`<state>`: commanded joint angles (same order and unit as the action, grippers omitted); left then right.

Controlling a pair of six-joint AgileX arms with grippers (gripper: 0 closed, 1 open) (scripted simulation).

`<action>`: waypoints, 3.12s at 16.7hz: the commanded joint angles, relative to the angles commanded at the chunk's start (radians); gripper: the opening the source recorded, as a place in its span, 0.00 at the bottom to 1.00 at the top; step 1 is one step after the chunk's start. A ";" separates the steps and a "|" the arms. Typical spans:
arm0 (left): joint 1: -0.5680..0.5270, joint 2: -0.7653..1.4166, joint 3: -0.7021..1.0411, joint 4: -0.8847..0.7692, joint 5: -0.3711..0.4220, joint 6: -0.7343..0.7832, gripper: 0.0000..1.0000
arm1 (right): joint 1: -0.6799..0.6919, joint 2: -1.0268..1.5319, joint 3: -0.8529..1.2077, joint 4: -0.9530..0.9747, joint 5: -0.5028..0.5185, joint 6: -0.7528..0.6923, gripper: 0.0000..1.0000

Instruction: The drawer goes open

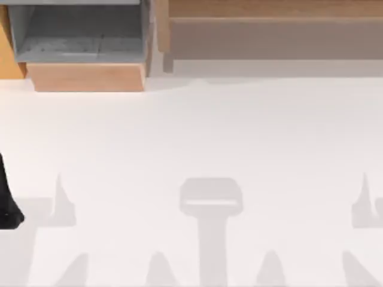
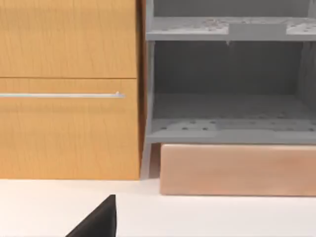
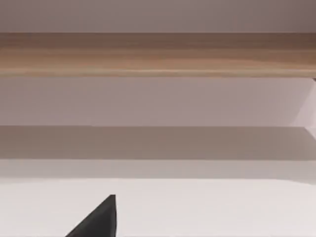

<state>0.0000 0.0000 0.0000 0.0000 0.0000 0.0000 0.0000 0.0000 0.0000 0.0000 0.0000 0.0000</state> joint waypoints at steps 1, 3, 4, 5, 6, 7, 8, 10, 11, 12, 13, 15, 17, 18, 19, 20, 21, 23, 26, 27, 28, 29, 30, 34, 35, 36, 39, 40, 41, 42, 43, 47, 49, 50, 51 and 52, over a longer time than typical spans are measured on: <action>0.000 0.000 0.000 0.000 0.000 0.000 1.00 | 0.000 0.000 0.000 0.000 0.000 0.000 1.00; -0.005 0.013 0.008 0.011 -0.006 0.001 1.00 | 0.000 0.000 0.000 0.000 0.000 0.000 1.00; -0.014 0.035 0.019 0.028 -0.016 0.002 1.00 | 0.000 0.000 0.000 0.000 0.000 0.000 1.00; -0.027 0.068 0.036 0.053 -0.030 0.004 1.00 | 0.000 0.000 0.000 0.000 0.000 0.000 1.00; -0.044 0.112 0.056 0.082 -0.046 0.005 1.00 | 0.000 0.000 0.000 0.000 0.000 0.000 1.00; -0.063 0.165 0.078 0.116 -0.065 0.006 1.00 | 0.000 0.000 0.000 0.000 0.000 0.000 1.00; -0.085 0.227 0.104 0.154 -0.086 0.006 1.00 | 0.000 0.000 0.000 0.000 0.000 0.000 1.00; -0.136 0.374 0.160 0.239 -0.132 0.006 1.00 | 0.000 0.000 0.000 0.000 0.000 0.000 1.00; -0.163 0.453 0.190 0.285 -0.157 0.006 1.00 | 0.000 0.000 0.000 0.000 0.000 0.000 1.00; -0.191 0.534 0.222 0.332 -0.182 0.006 1.00 | 0.000 0.000 0.000 0.000 0.000 0.000 1.00; -0.218 0.616 0.253 0.379 -0.207 0.006 1.00 | 0.000 0.000 0.000 0.000 0.000 0.000 1.00; -0.271 0.777 0.316 0.472 -0.257 0.007 1.00 | 0.000 0.000 0.000 0.000 0.000 0.000 1.00; -0.317 0.923 0.372 0.555 -0.303 0.009 1.00 | 0.000 0.000 0.000 0.000 0.000 0.000 1.00; -0.337 0.987 0.397 0.592 -0.323 0.010 1.00 | 0.000 0.000 0.000 0.000 0.000 0.000 1.00; -0.354 1.042 0.419 0.624 -0.341 0.011 1.00 | 0.000 0.000 0.000 0.000 0.000 0.000 1.00; -0.369 1.088 0.438 0.652 -0.356 0.013 1.00 | 0.000 0.000 0.000 0.000 0.000 0.000 1.00; -0.380 1.123 0.453 0.674 -0.369 0.014 1.00 | 0.000 0.000 0.000 0.000 0.000 0.000 1.00; -0.392 1.161 0.469 0.698 -0.383 0.016 1.00 | 0.000 0.000 0.000 0.000 0.000 0.000 1.00; -0.393 1.165 0.471 0.700 -0.384 0.016 1.00 | 0.000 0.000 0.000 0.000 0.000 0.000 1.00; -0.389 1.162 0.466 0.698 -0.382 0.015 1.00 | 0.000 0.000 0.000 0.000 0.000 0.000 1.00; -0.388 1.163 0.467 0.699 -0.381 0.017 1.00 | 0.000 0.000 0.000 0.000 0.000 0.000 1.00; -0.377 1.174 0.474 0.704 -0.374 0.028 1.00 | 0.000 0.000 0.000 0.000 0.000 0.000 1.00; -0.356 1.195 0.487 0.714 -0.360 0.049 1.00 | 0.000 0.000 0.000 0.000 0.000 0.000 1.00; -0.192 1.362 0.587 0.789 -0.245 0.241 1.00 | 0.000 0.000 0.000 0.000 0.000 0.000 1.00; -0.138 1.419 0.620 0.814 -0.204 0.315 1.00 | 0.000 0.000 0.000 0.000 0.000 0.000 1.00; -0.081 1.480 0.655 0.840 -0.160 0.400 1.00 | 0.000 0.000 0.000 0.000 0.000 0.000 1.00; 0.087 1.680 0.767 0.924 -0.014 0.705 1.00 | 0.000 0.000 0.000 0.000 0.000 0.000 1.00; 0.138 1.747 0.805 0.953 0.037 0.814 1.00 | 0.000 0.000 0.000 0.000 0.000 0.000 1.00; 0.184 1.814 0.843 0.981 0.088 0.921 1.00 | 0.000 0.000 0.000 0.000 0.000 0.000 1.00; 0.226 1.879 0.879 1.009 0.138 1.024 1.00 | 0.000 0.000 0.000 0.000 0.000 0.000 1.00; 0.266 1.942 0.914 1.035 0.187 1.123 1.00 | 0.000 0.000 0.000 0.000 0.000 0.000 1.00; 0.377 2.154 1.031 1.122 0.357 1.430 1.00 | 0.000 0.000 0.000 0.000 0.000 0.000 1.00; 0.403 2.226 1.070 1.151 0.418 1.521 1.00 | 0.000 0.000 0.000 0.000 0.000 0.000 1.00; 0.410 2.251 1.084 1.162 0.440 1.552 1.00 | 0.000 0.000 0.000 0.000 0.000 0.000 1.00; 0.415 2.269 1.094 1.170 0.456 1.572 1.00 | 0.000 0.000 0.000 0.000 0.000 0.000 1.00; 0.418 2.279 1.099 1.174 0.464 1.583 1.00 | 0.000 0.000 0.000 0.000 0.000 0.000 1.00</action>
<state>0.4183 2.2790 1.0990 1.1742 0.4638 1.5827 0.0000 0.0000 0.0000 0.0000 0.0000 0.0000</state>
